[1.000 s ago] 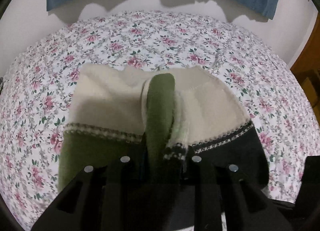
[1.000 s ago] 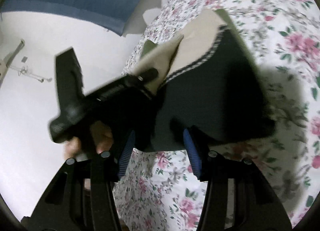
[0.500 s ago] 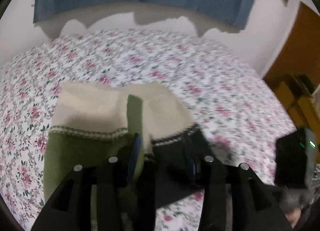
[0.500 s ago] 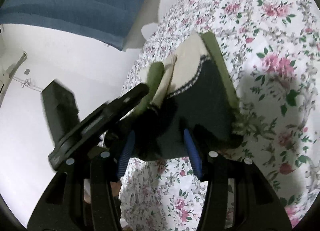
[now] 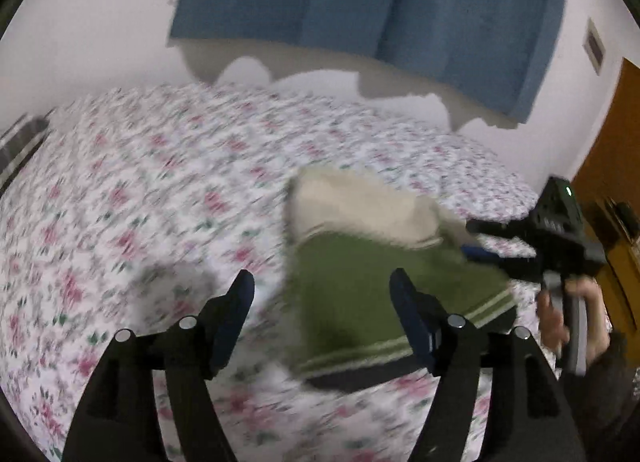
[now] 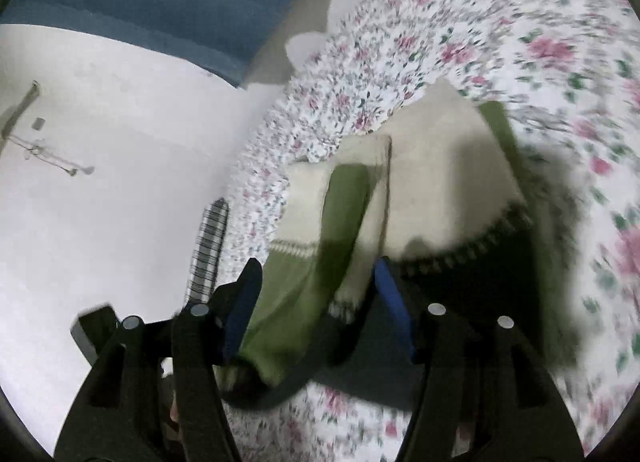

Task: Fold small clothes

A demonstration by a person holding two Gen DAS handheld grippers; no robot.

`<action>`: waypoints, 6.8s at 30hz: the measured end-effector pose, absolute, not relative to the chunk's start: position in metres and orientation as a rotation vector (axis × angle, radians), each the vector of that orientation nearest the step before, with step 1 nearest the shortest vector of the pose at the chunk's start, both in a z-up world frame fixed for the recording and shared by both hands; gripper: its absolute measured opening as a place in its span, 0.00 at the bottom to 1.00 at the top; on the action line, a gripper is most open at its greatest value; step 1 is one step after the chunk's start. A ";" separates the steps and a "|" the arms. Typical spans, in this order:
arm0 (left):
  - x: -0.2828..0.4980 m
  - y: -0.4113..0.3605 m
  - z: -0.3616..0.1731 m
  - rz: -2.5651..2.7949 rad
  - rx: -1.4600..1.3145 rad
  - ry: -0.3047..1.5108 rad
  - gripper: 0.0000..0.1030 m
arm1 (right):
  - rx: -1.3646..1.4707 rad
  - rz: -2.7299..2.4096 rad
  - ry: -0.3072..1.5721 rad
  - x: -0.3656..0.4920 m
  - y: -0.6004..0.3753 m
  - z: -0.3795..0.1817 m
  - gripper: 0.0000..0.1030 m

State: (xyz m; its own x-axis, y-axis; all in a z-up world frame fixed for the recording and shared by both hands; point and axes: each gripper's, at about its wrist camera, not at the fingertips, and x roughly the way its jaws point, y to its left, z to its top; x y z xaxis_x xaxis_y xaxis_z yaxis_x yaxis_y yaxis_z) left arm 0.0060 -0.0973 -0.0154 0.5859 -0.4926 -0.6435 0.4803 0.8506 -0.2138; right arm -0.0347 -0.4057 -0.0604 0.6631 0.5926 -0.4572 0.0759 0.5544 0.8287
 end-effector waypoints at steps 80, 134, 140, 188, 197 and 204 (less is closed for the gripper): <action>0.013 -0.155 -0.107 -0.661 0.142 0.873 0.79 | 1.113 0.366 0.768 -0.104 -0.456 -0.068 0.59; 0.003 -0.136 -0.081 -0.866 -0.119 0.974 0.80 | 0.958 0.194 0.780 -0.136 -0.445 -0.116 0.11; 0.026 -0.163 -0.080 -0.811 -0.023 0.948 0.80 | 0.926 0.216 0.811 -0.123 -0.444 -0.114 0.12; 0.038 -0.194 -0.096 -0.875 0.015 0.986 0.84 | 1.025 0.241 0.777 0.039 -0.523 -0.125 0.12; 0.041 -0.193 -0.098 -0.889 0.012 0.984 0.84 | 1.025 0.240 0.762 0.025 -0.522 -0.121 0.15; 0.040 -0.185 -0.093 -0.918 -0.027 0.979 0.84 | 0.954 0.131 0.769 -0.008 -0.519 -0.100 0.51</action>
State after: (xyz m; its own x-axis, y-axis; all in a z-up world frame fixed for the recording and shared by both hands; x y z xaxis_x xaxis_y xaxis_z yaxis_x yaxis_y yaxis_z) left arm 0.0397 -0.1853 -0.0926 0.2271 -0.6773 -0.6997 0.6549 0.6380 -0.4051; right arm -0.0077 -0.5187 -0.0995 0.7326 0.4230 -0.5333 0.2223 0.5918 0.7748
